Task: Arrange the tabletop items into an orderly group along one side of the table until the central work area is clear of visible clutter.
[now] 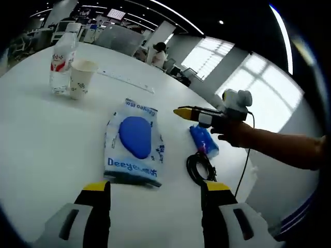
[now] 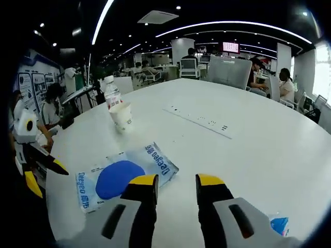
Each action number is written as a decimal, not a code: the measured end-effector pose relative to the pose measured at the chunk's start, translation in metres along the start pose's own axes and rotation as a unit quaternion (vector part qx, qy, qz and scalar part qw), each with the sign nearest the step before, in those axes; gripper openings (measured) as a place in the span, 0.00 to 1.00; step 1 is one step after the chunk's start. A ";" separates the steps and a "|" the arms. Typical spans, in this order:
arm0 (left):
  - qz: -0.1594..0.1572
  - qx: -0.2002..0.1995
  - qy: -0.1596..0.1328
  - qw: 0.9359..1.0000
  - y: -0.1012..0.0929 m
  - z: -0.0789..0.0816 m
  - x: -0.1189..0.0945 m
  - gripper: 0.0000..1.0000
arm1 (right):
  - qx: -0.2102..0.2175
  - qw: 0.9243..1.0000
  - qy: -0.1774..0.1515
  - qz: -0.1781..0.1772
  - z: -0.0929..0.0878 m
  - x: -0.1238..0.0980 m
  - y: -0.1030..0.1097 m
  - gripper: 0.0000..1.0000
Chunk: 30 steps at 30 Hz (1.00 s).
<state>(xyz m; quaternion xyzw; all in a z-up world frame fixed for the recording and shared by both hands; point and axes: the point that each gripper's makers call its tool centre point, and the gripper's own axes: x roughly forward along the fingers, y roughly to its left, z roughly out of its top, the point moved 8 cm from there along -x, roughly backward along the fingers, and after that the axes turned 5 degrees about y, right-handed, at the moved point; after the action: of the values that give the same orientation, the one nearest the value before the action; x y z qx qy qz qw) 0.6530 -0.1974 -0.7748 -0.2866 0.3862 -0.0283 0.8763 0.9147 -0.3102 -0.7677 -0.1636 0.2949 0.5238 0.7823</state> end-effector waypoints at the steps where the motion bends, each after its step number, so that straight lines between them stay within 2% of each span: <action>1: 0.000 -0.001 0.005 1.000 -0.001 -0.001 0.002 0.67 | 0.003 1.000 0.001 -0.001 -0.003 0.003 -0.002 0.24; 9: -0.002 0.007 0.023 1.000 -0.004 -0.004 0.014 0.61 | 0.013 1.000 0.007 0.007 -0.003 0.018 0.000 0.20; 15: 0.014 -0.009 0.029 0.999 0.006 -0.001 0.022 0.56 | 0.027 0.999 0.018 0.015 -0.004 0.031 0.002 0.22; 20: 0.014 -0.037 0.027 0.999 0.005 0.000 0.024 0.52 | 0.030 0.999 0.022 0.024 -0.006 0.040 0.003 0.27; 25: 0.021 -0.044 0.032 0.998 0.008 -0.001 0.028 0.50 | 0.036 0.999 0.022 0.033 -0.002 0.051 0.002 0.28; 30: 0.018 -0.059 0.035 0.997 0.009 0.001 0.033 0.47 | 0.036 0.998 0.034 0.043 -0.009 0.059 0.005 0.26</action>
<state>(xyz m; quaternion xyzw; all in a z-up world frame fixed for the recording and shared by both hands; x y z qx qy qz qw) 0.6756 -0.1979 -0.8011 -0.3301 0.4227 0.0002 0.8441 0.9244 -0.2708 -0.8112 -0.1400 0.3464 0.5402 0.7540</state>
